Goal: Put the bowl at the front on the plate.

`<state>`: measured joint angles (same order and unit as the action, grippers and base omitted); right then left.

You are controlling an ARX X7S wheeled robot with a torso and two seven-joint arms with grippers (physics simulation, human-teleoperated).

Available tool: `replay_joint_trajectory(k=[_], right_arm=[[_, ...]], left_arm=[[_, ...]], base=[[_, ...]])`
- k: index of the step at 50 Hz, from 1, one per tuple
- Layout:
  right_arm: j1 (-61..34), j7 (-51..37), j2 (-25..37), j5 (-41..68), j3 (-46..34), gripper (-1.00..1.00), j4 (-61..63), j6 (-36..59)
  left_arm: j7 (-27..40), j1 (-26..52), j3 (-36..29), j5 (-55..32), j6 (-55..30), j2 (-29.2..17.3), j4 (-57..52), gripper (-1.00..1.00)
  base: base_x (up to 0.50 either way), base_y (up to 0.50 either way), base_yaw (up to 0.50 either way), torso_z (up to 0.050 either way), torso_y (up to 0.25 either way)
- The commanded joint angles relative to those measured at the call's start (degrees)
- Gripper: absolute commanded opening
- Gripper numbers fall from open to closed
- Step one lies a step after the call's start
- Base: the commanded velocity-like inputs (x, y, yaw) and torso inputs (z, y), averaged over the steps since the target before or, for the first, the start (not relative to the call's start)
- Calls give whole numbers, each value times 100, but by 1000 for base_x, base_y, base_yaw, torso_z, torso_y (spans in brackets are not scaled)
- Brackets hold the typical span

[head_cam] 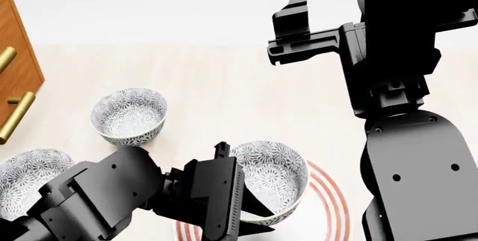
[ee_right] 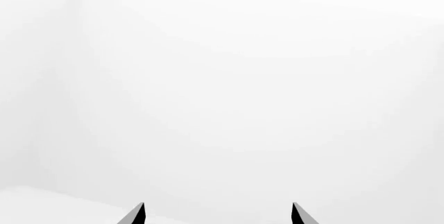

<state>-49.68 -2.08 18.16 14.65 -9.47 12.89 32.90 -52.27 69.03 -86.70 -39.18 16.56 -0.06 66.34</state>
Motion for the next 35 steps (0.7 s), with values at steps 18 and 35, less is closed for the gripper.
replay_joint_trajectory(k=[18, 35], right_arm=[[68, -22, 27, 34, -8, 100, -104, -149], [84, -47, 29, 56, -31, 100, -162, -187]], left_arm=[[39, -181, 64, 116, -85, 5, -136, -100], [46, -259, 55, 165, -123, 5, -125, -100]], base=[[0, 0, 0, 0, 0], [0, 0, 0, 0, 1]])
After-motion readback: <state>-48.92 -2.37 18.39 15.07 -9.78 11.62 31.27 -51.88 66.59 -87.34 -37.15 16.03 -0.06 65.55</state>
